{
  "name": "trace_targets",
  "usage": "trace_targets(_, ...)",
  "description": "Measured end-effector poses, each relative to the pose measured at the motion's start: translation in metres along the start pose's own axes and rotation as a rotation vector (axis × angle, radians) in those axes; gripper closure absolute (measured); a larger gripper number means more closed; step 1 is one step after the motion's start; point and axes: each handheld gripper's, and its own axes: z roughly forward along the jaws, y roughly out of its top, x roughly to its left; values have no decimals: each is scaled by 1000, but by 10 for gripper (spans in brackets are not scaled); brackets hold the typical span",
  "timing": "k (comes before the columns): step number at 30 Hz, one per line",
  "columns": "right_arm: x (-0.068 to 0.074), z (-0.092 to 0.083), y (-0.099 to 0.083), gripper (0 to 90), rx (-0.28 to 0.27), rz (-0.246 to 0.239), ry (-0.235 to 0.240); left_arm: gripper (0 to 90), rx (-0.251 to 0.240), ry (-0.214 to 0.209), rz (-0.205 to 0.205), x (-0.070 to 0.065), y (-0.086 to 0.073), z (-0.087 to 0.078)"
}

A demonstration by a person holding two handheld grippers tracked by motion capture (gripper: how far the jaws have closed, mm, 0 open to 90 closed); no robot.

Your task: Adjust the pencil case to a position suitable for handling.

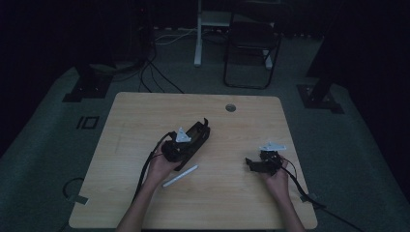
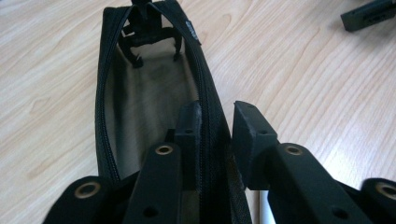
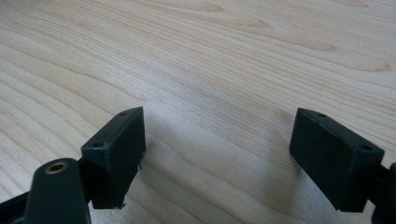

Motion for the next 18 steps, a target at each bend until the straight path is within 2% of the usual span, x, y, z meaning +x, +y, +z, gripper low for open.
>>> trace_targets(5, 0, 0, 0, 185, 0, 0, 0, 622, -15, 15, -21, -1, 11, 2)
trace_targets(11, 0, 0, 0, 185, 0, 0, 0, 589, 1, 46, -40, -1, 30, 20)
trace_targets(13, 0, 0, 0, 185, 0, 0, 0, 622, 6, 52, -46, 0, 32, 26)
trace_targets(15, 0, 0, 0, 185, 1, -2, 2, 704, 2, 29, -39, 2, 32, 28)
trace_targets(18, 0, 0, 0, 185, 1, -4, 3, 779, -1, 1, -16, 3, 29, 26)
